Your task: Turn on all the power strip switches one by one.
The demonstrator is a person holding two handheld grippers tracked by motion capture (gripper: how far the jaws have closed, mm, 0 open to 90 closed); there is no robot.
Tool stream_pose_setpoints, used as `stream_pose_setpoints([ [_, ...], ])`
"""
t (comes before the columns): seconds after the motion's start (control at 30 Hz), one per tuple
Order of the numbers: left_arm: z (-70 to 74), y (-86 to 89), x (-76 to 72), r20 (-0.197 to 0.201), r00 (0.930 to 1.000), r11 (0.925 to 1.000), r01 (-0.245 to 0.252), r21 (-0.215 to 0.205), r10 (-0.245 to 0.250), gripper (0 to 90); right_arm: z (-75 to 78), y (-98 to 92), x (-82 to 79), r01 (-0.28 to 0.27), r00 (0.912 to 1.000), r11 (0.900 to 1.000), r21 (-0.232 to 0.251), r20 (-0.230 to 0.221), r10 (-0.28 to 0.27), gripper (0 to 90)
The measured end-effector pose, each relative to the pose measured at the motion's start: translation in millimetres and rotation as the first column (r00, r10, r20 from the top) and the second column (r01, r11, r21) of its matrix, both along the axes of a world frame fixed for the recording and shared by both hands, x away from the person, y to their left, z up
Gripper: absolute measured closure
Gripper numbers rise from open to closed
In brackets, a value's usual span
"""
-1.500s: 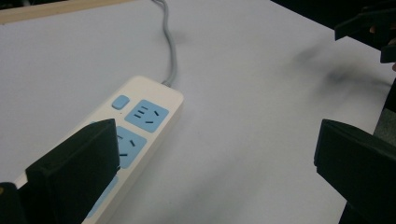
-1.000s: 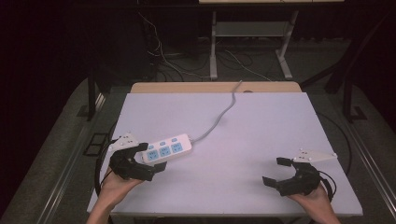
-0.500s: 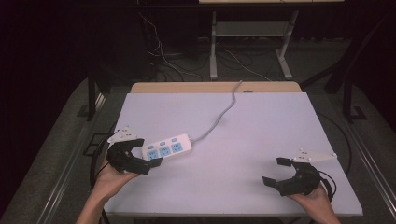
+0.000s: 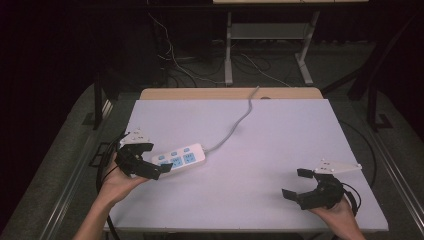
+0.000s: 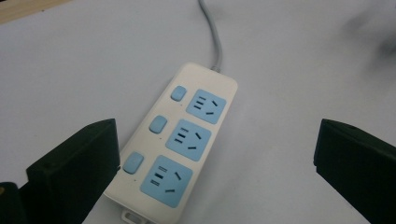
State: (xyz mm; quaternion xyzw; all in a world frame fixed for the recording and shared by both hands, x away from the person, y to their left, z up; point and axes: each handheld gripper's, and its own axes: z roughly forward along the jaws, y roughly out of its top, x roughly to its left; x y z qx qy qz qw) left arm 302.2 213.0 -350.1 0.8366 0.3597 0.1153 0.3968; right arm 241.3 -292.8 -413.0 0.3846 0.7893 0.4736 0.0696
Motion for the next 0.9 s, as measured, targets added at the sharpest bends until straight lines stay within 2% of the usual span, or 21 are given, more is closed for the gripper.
stream_pose_setpoints([
  [0.33, 3.7, 6.7, 15.1, -0.007, 1.0, 0.9999, -0.005, 0.016, 0.005, 0.0, -0.5, 1.3, 0.2, -0.004, 1.0, 1.0, -0.006, -0.002, 0.004, 0.6],
  [0.6, -0.7, 13.4, 27.8, -0.031, 0.9993, 0.9995, -0.02, 0.023, 0.021, 0.8, -0.5, 1.3, 0.1, -0.004, 1.0, 1.0, -0.008, -0.002, 0.004, 0.7],
  [0.9, -8.5, 18.0, 38.7, -0.062, 0.9978, 0.9992, -0.022, 0.033, 0.024, 9.7, -1.2, 0.4, 0.6, -0.002, 1.0, 1.0, -0.005, -0.004, 0.002, 0.7],
])
